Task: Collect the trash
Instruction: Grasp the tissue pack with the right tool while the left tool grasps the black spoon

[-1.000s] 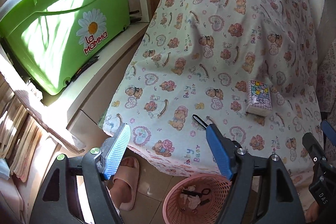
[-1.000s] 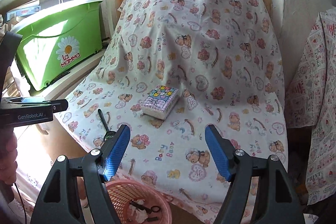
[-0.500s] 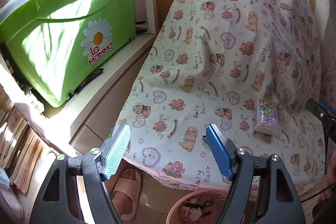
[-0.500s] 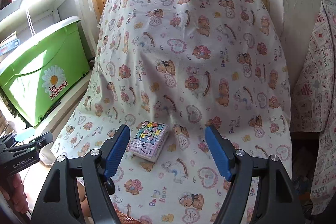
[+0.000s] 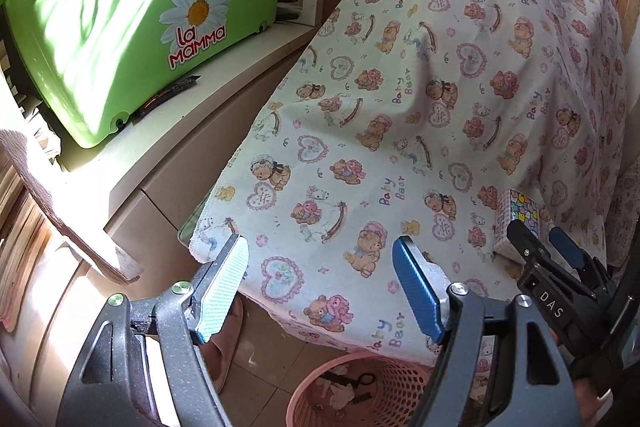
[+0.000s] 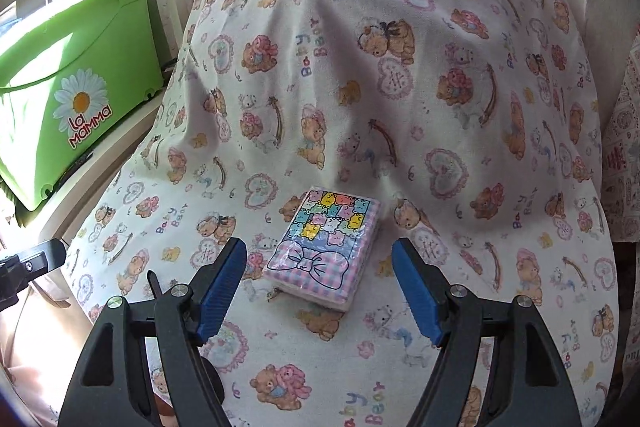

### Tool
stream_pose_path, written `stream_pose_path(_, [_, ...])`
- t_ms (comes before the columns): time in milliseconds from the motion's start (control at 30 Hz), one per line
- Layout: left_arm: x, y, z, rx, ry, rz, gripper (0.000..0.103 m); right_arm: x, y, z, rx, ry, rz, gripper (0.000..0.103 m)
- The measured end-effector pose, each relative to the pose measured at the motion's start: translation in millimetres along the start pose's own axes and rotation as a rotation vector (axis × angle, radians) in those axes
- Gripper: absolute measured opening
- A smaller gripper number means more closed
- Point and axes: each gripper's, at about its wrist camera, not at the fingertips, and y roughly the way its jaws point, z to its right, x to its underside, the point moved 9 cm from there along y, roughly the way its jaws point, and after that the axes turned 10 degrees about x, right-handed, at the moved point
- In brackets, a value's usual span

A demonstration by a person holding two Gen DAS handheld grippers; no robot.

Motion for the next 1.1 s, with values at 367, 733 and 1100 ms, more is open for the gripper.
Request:
stream_pose_path(367, [10, 10, -1, 0.006, -0.018, -0.037, 0.073, 12, 24, -6, 0.046, 0.004, -0.065, 0.064])
stream_pose_path(733, [42, 40, 31, 0.064, 0.025, -0.154, 0.07, 4, -10, 14, -0.034, 0.019, -0.046, 0.059])
stream_pose_path(1100, [44, 57, 78, 0.108, 0.126, -0.184, 0.069, 4, -19, 29, -0.049, -0.024, -0.067, 0.059])
